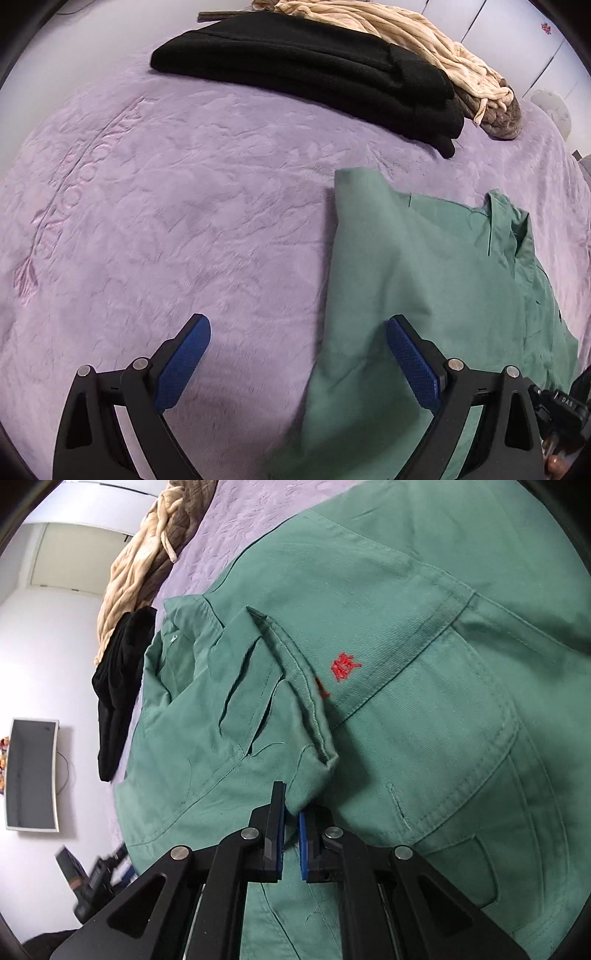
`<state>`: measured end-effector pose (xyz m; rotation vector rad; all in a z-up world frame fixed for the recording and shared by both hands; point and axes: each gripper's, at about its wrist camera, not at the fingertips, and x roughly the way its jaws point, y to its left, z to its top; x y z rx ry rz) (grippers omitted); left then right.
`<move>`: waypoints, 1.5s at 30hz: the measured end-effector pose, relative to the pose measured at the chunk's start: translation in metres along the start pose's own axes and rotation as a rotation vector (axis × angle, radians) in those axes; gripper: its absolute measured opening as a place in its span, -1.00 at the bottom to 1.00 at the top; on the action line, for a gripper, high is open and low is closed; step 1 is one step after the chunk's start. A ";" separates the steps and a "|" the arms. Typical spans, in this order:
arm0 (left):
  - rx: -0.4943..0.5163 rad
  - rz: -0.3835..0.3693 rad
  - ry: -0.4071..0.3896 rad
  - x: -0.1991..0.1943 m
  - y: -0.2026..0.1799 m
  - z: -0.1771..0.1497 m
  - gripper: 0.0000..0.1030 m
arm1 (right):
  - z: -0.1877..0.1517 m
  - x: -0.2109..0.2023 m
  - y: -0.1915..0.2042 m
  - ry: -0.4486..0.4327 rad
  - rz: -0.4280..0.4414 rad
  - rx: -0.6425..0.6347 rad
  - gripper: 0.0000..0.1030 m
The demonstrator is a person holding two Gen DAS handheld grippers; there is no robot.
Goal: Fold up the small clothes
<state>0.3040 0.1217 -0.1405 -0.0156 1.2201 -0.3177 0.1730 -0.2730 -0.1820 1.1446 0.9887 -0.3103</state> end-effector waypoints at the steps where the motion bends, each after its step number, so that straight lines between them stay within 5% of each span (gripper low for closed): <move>1: 0.011 0.000 -0.003 0.004 -0.004 0.008 0.88 | 0.000 0.000 0.001 0.002 -0.009 -0.012 -0.86; 5: 0.025 -0.001 0.059 0.034 -0.013 0.035 0.84 | 0.001 -0.002 -0.006 0.014 0.009 0.004 -0.86; 6: 0.011 -0.012 0.065 0.038 -0.013 0.038 0.28 | 0.001 -0.003 -0.008 0.017 0.015 0.012 -0.86; 7: 0.007 -0.028 0.067 0.038 -0.014 0.040 -0.57 | 0.000 -0.004 -0.009 0.021 0.016 0.015 -0.85; 8: 0.010 -0.054 0.074 0.037 -0.014 0.042 -0.79 | -0.001 -0.006 -0.007 0.022 0.009 0.009 -0.85; 10: 0.024 -0.052 0.029 0.027 -0.015 0.048 -0.81 | 0.001 -0.016 0.007 -0.016 -0.002 -0.048 -0.86; 13: 0.093 0.054 -0.025 0.027 -0.016 0.053 -0.81 | 0.000 -0.027 0.019 -0.075 -0.055 -0.151 -0.87; 15: 0.081 0.127 -0.025 0.032 -0.008 0.057 -0.81 | 0.003 -0.018 0.006 -0.043 -0.116 -0.119 -0.87; 17: 0.038 0.155 -0.023 0.028 0.005 0.058 -0.81 | 0.004 -0.015 -0.013 -0.016 -0.065 -0.015 -0.87; 20: 0.034 0.120 -0.016 0.006 0.022 0.049 -0.80 | -0.001 -0.029 -0.010 -0.009 -0.057 -0.013 -0.45; 21: 0.046 0.102 -0.007 -0.003 0.028 0.041 -0.80 | -0.005 -0.032 -0.006 0.002 -0.027 -0.015 -0.20; 22: 0.056 0.091 -0.003 -0.011 0.031 0.034 -0.80 | -0.013 -0.033 0.002 0.031 0.043 -0.024 -0.15; 27: 0.046 0.111 0.011 -0.035 0.048 -0.012 -0.80 | -0.081 0.011 0.077 0.268 0.297 -0.119 -0.15; 31: 0.001 0.141 0.035 -0.039 0.064 -0.042 -0.80 | -0.133 0.075 0.137 0.410 0.382 -0.150 -0.15; 35: -0.020 0.138 0.056 -0.047 0.081 -0.068 -0.80 | -0.147 0.114 0.172 0.377 0.372 -0.162 -0.18; 37: -0.023 0.148 0.045 -0.052 0.086 -0.075 -0.80 | -0.149 0.124 0.183 0.370 0.378 -0.169 -0.86; 45: -0.048 0.158 0.027 -0.059 0.092 -0.087 -0.80 | -0.207 0.151 0.190 0.545 0.287 -0.264 -0.85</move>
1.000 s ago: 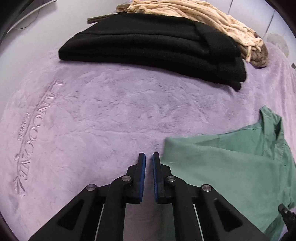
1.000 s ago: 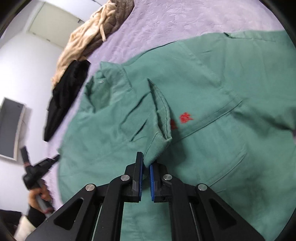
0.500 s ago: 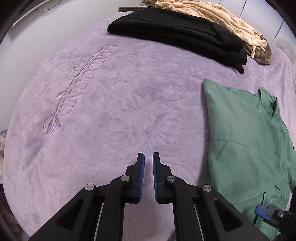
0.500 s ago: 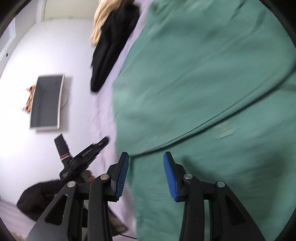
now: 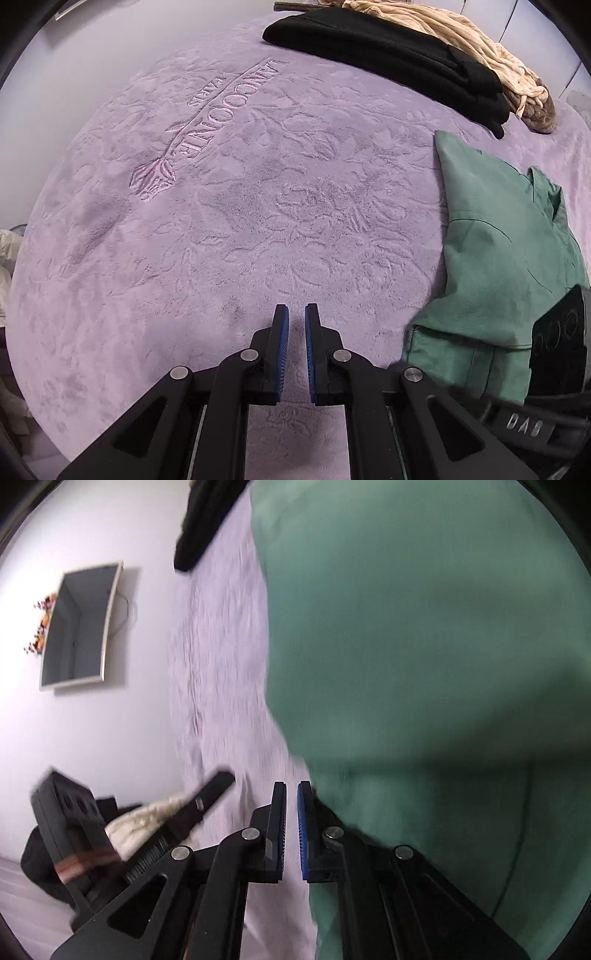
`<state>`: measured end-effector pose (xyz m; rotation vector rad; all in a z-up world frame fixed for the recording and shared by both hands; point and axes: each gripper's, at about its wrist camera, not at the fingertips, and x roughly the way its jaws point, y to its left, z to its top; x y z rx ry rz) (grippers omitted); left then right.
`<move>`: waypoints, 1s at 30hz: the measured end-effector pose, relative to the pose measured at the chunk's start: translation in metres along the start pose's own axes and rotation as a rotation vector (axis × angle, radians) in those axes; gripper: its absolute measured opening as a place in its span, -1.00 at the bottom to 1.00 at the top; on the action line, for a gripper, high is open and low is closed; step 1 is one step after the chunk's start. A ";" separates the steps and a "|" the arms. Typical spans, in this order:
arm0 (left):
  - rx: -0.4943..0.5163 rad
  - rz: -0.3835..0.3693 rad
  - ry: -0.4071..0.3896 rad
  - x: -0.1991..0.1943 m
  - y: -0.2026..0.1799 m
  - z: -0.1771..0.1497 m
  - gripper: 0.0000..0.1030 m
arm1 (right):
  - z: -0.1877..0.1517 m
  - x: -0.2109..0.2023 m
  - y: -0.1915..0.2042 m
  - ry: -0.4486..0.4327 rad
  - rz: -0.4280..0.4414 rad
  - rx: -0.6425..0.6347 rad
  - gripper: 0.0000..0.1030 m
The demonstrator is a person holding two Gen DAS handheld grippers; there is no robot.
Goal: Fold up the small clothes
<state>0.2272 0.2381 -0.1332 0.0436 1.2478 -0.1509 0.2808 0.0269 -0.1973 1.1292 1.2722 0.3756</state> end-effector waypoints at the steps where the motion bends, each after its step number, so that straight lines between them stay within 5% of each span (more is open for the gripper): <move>1: 0.011 -0.002 -0.004 -0.001 -0.004 0.001 -0.80 | -0.010 -0.013 0.004 -0.012 -0.019 -0.040 -0.84; 8: 0.107 -0.108 -0.052 -0.009 -0.066 0.013 -0.80 | 0.002 -0.151 -0.018 -0.321 -0.273 -0.110 -0.73; 12: 0.179 -0.170 -0.062 -0.001 -0.113 0.018 -0.80 | 0.030 -0.214 -0.052 -0.454 -0.404 -0.047 -0.24; 16: 0.220 -0.069 -0.004 0.038 -0.128 0.015 -0.80 | 0.050 -0.247 -0.114 -0.454 -0.544 0.097 -0.34; 19: 0.161 -0.118 0.005 0.046 -0.107 0.014 -0.80 | 0.041 -0.265 -0.143 -0.469 -0.449 0.125 -0.49; 21: 0.163 -0.055 0.020 0.042 -0.097 0.014 -0.77 | 0.038 -0.266 -0.144 -0.459 -0.457 0.103 -0.49; 24: 0.168 0.021 0.024 0.030 -0.087 0.015 -0.43 | 0.028 -0.262 -0.132 -0.449 -0.445 0.108 -0.39; 27: 0.185 0.047 0.022 0.016 -0.084 0.013 -0.43 | 0.009 -0.270 -0.135 -0.450 -0.399 0.145 0.00; 30: 0.198 0.034 0.019 0.003 -0.097 0.008 -0.42 | -0.008 -0.279 -0.132 -0.449 -0.369 0.162 0.05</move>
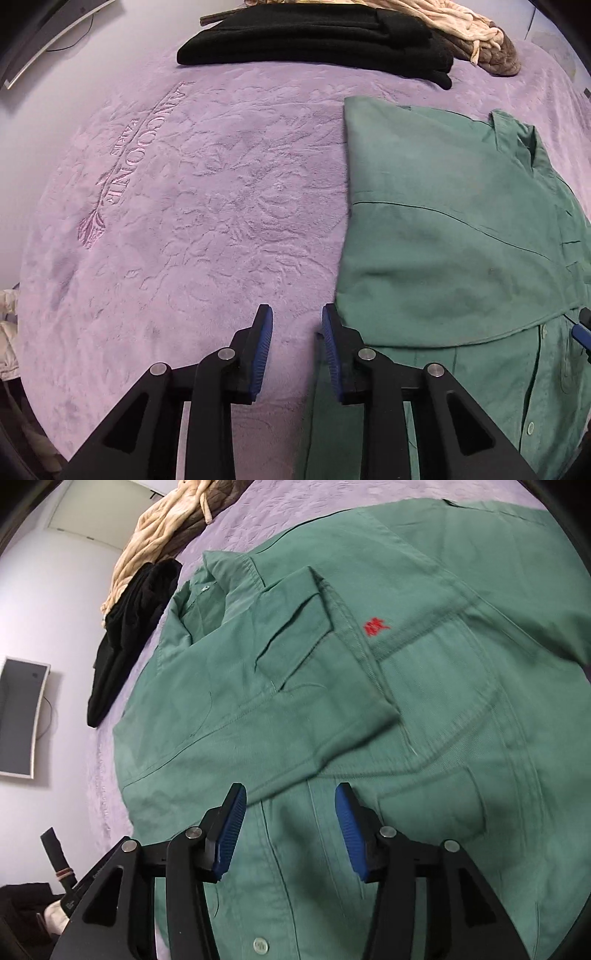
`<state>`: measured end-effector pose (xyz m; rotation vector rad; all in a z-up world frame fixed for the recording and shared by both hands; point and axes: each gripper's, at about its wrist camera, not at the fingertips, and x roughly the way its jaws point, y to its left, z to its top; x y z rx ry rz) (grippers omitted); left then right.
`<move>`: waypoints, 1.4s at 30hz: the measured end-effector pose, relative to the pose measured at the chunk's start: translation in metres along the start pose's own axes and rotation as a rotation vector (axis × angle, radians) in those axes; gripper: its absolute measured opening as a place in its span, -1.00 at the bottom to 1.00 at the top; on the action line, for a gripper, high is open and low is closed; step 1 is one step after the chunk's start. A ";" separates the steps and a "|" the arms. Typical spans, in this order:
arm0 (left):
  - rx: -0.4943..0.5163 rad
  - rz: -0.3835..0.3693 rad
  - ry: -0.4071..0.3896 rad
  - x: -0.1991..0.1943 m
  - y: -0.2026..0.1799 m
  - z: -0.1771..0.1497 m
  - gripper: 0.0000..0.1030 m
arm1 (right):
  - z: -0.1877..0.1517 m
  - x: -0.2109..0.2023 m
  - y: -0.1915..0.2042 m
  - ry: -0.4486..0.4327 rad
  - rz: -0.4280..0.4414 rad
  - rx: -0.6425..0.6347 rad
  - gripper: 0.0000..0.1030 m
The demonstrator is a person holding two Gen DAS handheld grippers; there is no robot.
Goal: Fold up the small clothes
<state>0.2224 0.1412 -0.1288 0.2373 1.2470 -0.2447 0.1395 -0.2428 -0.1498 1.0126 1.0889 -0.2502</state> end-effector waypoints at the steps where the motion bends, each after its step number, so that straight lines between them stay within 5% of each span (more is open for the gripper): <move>1: 0.009 -0.003 0.002 -0.003 -0.006 -0.001 -0.42 | -0.005 -0.008 -0.005 0.003 0.003 0.002 0.07; 2: 0.019 -0.004 0.004 -0.005 -0.013 -0.002 -0.42 | -0.009 -0.014 -0.009 0.005 0.006 0.008 0.10; 3: 0.033 -0.002 0.007 -0.007 -0.024 -0.004 -0.14 | -0.011 -0.017 -0.012 0.005 0.010 0.013 0.22; 4: 0.044 -0.001 0.005 -0.009 -0.033 -0.007 0.60 | -0.015 -0.023 -0.018 0.003 0.015 0.024 0.27; 6: 0.058 0.009 -0.041 -0.020 -0.051 -0.019 0.97 | -0.020 -0.033 -0.026 0.001 0.024 0.040 0.27; 10: 0.114 -0.008 -0.031 -0.032 -0.087 -0.029 0.97 | -0.029 -0.048 -0.043 -0.008 0.044 0.074 0.29; 13: 0.139 -0.016 -0.001 -0.034 -0.110 -0.032 0.97 | -0.034 -0.058 -0.057 -0.017 0.060 0.103 0.56; 18: 0.166 0.009 0.045 -0.040 -0.149 -0.036 0.97 | -0.031 -0.074 -0.067 -0.043 0.123 0.117 0.59; 25: 0.210 -0.025 0.066 -0.053 -0.202 -0.041 0.97 | -0.011 -0.108 -0.067 -0.094 0.232 0.060 1.00; 42: 0.251 -0.072 0.061 -0.076 -0.288 -0.045 0.97 | 0.049 -0.166 -0.172 -0.180 0.279 0.204 1.00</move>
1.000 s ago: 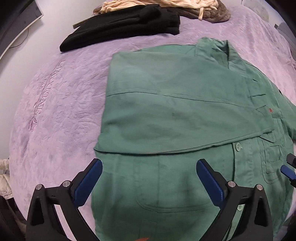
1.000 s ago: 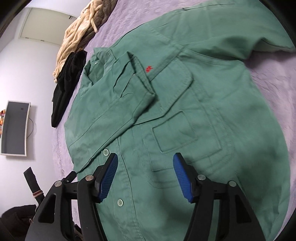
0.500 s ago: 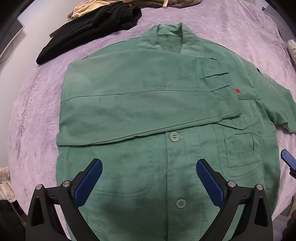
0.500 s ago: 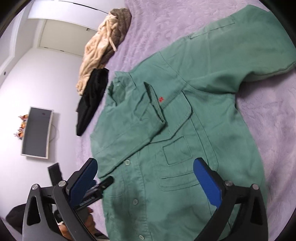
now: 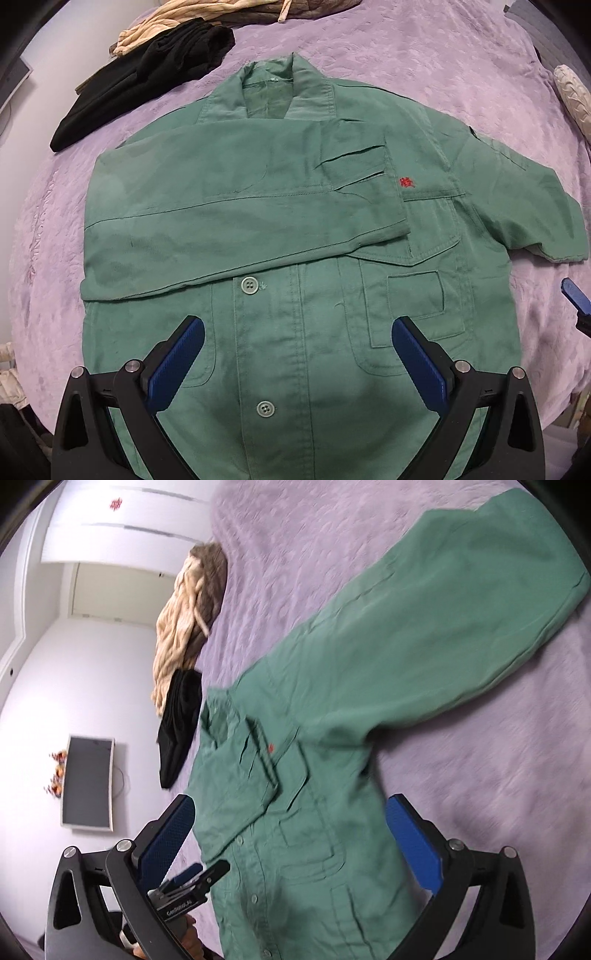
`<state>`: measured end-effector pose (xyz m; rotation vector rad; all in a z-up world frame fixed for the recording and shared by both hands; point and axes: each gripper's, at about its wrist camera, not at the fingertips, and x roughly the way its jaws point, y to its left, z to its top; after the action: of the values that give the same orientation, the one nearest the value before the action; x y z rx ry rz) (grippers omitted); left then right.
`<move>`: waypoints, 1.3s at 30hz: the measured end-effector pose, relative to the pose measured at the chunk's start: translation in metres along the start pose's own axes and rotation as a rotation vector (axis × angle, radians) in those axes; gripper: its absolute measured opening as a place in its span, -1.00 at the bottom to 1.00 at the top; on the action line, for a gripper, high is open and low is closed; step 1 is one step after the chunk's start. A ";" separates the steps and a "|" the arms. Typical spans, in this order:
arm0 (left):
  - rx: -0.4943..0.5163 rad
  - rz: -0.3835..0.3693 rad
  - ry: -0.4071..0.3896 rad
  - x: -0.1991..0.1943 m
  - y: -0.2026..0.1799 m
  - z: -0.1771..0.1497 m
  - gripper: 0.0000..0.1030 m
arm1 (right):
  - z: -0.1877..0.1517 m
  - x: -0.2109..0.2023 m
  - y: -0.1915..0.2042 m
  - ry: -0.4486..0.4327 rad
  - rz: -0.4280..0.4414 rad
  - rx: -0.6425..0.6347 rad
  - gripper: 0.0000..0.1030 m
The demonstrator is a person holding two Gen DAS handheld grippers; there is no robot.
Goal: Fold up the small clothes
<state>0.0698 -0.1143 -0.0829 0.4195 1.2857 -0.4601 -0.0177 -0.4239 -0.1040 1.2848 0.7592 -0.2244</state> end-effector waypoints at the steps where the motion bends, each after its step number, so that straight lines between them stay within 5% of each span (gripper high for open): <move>1: -0.002 -0.002 -0.003 -0.001 -0.002 0.003 0.97 | 0.010 -0.006 -0.007 -0.022 0.002 0.017 1.00; 8: -0.028 -0.033 -0.030 -0.002 -0.015 0.022 0.97 | 0.062 -0.053 -0.073 -0.152 -0.093 0.148 1.00; 18: 0.010 -0.034 0.018 0.016 -0.040 0.012 0.97 | 0.075 -0.053 -0.161 -0.173 -0.147 0.342 1.00; 39: -0.002 -0.054 0.043 0.029 -0.038 0.008 0.97 | 0.105 -0.055 -0.160 -0.308 0.025 0.381 1.00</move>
<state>0.0619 -0.1530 -0.1108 0.3955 1.3420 -0.4972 -0.1066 -0.5820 -0.1864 1.5713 0.4471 -0.5539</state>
